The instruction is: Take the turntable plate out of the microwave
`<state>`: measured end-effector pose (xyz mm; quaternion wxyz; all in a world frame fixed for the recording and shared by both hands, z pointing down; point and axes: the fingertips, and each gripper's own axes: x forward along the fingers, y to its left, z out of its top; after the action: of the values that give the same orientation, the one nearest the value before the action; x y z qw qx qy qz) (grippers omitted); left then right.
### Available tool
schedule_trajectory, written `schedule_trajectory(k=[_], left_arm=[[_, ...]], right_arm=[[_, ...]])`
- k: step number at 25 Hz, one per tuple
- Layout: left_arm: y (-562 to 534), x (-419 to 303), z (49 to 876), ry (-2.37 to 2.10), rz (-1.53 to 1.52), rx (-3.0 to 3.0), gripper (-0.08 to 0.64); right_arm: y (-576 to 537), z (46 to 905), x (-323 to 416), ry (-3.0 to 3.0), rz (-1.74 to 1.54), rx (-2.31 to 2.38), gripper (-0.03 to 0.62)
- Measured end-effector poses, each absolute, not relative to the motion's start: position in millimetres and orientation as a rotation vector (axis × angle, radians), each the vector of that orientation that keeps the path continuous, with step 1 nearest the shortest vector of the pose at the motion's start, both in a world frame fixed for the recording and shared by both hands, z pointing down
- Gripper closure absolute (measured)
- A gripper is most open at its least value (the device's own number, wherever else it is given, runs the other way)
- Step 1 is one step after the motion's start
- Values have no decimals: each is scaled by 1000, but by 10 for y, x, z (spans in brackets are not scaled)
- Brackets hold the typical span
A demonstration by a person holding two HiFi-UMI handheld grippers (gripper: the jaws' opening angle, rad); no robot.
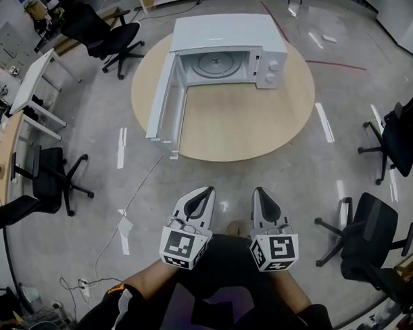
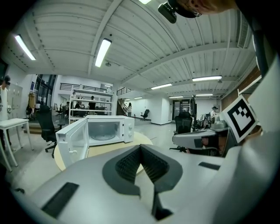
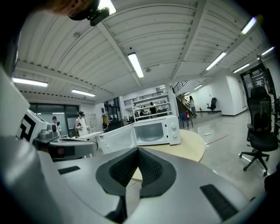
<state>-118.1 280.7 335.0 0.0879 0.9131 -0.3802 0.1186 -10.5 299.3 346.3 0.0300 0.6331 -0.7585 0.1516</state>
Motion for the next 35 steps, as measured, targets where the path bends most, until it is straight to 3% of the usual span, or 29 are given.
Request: schedule_trajectory(k=[17,35], left_arm=[[2816,-821,3420,-1131,391,2718,512],[1954,-454,3456,-1000,352,2718,512]], right_arm=[[3007,3584,219,-2346,509,1931,577],[2261,3607,461,-2243,522,1954,577]])
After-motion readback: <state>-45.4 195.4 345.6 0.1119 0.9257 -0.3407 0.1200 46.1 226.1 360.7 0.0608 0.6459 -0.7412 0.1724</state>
